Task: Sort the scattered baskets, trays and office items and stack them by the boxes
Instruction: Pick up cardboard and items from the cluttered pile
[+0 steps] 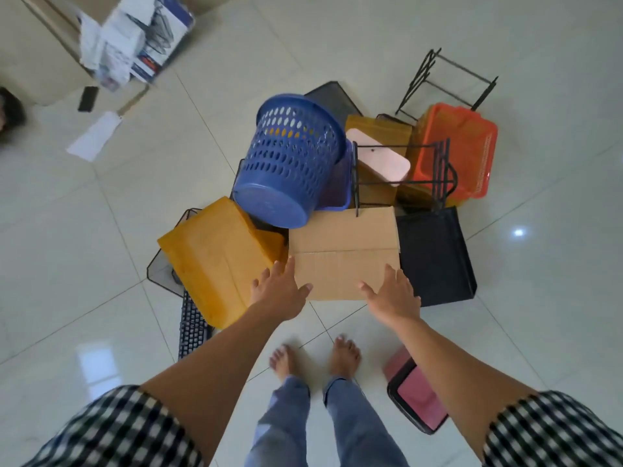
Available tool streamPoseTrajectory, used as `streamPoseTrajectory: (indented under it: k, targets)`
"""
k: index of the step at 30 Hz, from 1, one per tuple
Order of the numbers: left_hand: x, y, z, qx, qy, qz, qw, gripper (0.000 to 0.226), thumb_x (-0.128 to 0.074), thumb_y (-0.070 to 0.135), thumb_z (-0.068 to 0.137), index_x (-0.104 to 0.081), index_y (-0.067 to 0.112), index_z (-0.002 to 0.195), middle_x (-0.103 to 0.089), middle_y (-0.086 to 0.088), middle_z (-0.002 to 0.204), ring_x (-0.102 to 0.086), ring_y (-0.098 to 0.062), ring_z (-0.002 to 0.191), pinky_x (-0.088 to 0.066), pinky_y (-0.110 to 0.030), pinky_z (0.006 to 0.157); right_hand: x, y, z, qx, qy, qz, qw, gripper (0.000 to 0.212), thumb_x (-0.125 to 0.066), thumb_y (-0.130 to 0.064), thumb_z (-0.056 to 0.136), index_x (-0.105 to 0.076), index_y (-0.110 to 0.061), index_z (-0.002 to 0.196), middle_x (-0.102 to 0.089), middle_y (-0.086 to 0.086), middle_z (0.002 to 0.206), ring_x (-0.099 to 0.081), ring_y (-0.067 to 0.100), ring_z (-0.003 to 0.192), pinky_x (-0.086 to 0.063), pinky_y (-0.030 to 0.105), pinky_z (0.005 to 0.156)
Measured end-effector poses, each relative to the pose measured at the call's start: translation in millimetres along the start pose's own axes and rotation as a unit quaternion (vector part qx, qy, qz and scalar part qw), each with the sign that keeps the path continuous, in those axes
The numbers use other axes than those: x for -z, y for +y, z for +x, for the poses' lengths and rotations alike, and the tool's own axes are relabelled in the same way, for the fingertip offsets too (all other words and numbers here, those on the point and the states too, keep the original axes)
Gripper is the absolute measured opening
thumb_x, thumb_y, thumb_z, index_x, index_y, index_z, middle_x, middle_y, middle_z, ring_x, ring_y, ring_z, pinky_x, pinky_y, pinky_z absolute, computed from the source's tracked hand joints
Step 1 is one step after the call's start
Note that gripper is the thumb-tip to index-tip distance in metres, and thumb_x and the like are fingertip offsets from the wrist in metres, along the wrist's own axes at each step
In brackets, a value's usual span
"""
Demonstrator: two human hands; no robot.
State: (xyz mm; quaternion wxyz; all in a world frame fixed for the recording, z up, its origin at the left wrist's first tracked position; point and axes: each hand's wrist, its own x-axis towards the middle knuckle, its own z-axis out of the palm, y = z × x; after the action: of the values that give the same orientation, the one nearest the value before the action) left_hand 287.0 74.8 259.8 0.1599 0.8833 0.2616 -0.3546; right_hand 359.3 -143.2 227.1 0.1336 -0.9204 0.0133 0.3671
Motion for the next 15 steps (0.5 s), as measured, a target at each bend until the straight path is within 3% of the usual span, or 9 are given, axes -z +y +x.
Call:
streamPoseTrajectory:
  k: [6,15]
  targets:
    - [-41,-10,92,0.006,-0.065,-0.039,0.997,0.087,-0.046,0.063,0.096,-0.002,0.025,0.16,-0.022,-0.007,0.164,-0.031,-0.04,0.145,-0.029,-0.06,0.114,-51,5,84,-0.059,-0.037,0.042,0.997,0.093,-0.055,-0.068,0.091,-0.014,-0.021,0.159,-0.024,0.011,0.163,-0.029,0.036,0.147,-0.037,0.054,0.112]
    - [-98,-28,196,0.028,-0.129,-0.088,0.987,0.096,-0.056,0.055,0.096,0.006,0.018,0.161,-0.009,-0.01,0.167,-0.017,-0.038,0.151,-0.029,-0.051,0.118,-92,33,194,-0.167,-0.019,0.07,0.983,0.099,-0.067,-0.063,0.085,-0.014,-0.022,0.158,-0.025,0.013,0.158,-0.028,0.037,0.146,-0.039,0.054,0.11]
